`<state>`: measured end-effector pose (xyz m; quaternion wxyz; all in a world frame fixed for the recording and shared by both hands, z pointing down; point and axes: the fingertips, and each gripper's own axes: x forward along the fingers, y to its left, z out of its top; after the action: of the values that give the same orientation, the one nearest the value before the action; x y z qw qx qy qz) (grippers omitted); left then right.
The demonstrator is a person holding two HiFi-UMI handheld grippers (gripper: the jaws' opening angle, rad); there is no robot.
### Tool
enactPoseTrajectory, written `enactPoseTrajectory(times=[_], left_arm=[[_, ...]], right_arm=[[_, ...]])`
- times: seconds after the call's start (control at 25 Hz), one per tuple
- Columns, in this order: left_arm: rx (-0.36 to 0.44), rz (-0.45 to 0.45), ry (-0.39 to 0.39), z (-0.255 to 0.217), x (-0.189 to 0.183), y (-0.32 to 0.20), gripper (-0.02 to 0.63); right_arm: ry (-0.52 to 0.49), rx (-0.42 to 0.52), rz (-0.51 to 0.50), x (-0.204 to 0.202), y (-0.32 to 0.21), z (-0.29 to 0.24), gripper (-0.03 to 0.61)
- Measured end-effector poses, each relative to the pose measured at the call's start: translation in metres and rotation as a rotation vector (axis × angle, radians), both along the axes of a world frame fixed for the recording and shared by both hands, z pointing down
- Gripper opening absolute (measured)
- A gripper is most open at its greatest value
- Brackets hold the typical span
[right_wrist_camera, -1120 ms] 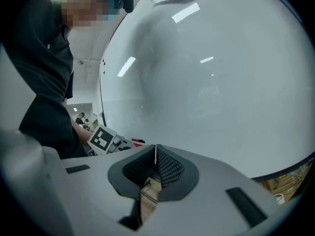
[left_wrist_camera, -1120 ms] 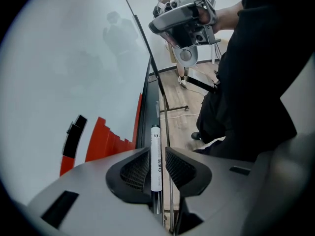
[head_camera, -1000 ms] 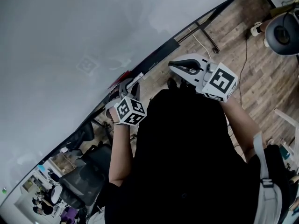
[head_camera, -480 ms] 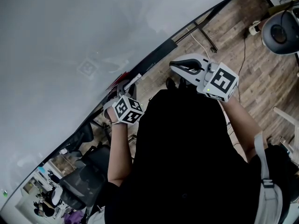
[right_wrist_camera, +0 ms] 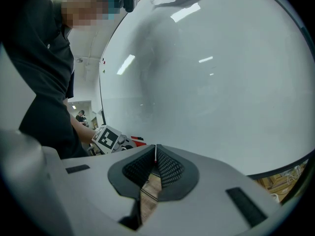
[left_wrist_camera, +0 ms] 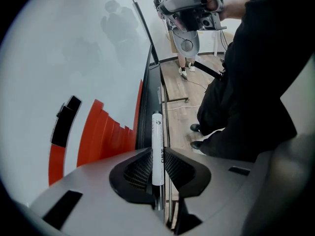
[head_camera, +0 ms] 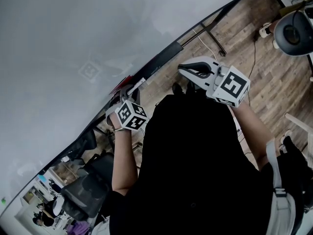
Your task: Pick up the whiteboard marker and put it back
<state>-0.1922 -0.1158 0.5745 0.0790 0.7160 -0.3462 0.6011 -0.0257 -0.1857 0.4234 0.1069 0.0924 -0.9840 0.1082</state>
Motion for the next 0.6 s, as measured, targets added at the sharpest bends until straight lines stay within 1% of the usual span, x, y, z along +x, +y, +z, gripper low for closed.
enactPoseTrajectory(times=[0.2,0.4,0.6], left_arm=[[0.002,-0.001,-0.001,-0.004,-0.0015,0.0007,0.087],[-0.018,-0.001,-0.001,0.0013,-0.002,0.0036,0.087],[-0.015,0.008,-0.002,0.0016,-0.0035,0.0043,0.088]], right_arm=[[-0.006,0.006,0.0,0.0013,-0.0003,-0.0028,0.021],[-0.01,0.01,0.003,0.0041,0.0002,-0.0048,0.021],[-0.006,0.008,0.007,0.0029,0.0031,-0.0033,0.021]])
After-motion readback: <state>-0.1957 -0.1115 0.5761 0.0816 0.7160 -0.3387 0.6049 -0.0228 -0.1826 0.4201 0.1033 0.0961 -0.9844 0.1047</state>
